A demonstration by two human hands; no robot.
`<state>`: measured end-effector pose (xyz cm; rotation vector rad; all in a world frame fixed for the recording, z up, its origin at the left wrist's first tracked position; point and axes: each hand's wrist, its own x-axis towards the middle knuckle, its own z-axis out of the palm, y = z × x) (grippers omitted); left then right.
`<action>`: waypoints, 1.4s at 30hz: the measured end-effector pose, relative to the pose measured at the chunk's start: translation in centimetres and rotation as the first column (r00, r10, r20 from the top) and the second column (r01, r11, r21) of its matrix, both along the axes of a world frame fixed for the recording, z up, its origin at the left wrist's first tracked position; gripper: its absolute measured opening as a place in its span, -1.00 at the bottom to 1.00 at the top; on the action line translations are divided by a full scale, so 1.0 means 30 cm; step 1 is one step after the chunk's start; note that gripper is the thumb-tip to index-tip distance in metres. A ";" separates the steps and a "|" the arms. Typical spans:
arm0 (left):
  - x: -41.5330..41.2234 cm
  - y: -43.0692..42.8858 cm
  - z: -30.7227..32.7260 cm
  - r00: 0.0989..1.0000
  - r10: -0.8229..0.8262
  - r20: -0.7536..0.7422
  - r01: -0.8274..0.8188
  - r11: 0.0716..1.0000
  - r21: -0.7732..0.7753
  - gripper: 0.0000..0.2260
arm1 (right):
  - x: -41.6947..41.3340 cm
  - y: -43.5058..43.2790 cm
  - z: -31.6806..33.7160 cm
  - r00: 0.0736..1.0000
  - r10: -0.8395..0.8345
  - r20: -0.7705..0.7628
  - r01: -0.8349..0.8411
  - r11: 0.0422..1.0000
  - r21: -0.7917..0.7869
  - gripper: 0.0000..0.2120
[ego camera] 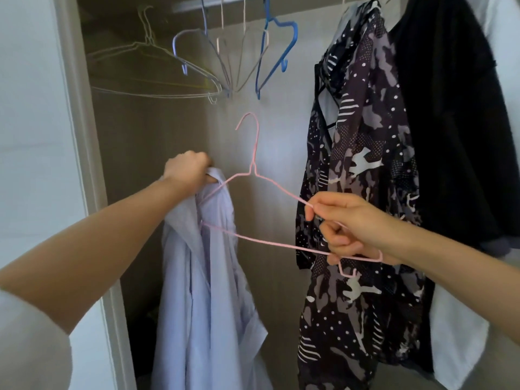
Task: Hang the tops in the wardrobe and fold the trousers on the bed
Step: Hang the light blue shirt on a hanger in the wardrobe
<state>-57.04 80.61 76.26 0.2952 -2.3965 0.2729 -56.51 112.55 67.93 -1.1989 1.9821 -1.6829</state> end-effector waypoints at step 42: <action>0.087 0.191 0.004 0.849 -0.488 -0.203 0.522 0.713 0.468 -0.87 | -0.035 -0.175 -0.188 0.969 -0.207 -0.136 0.155 0.935 -0.319 -0.82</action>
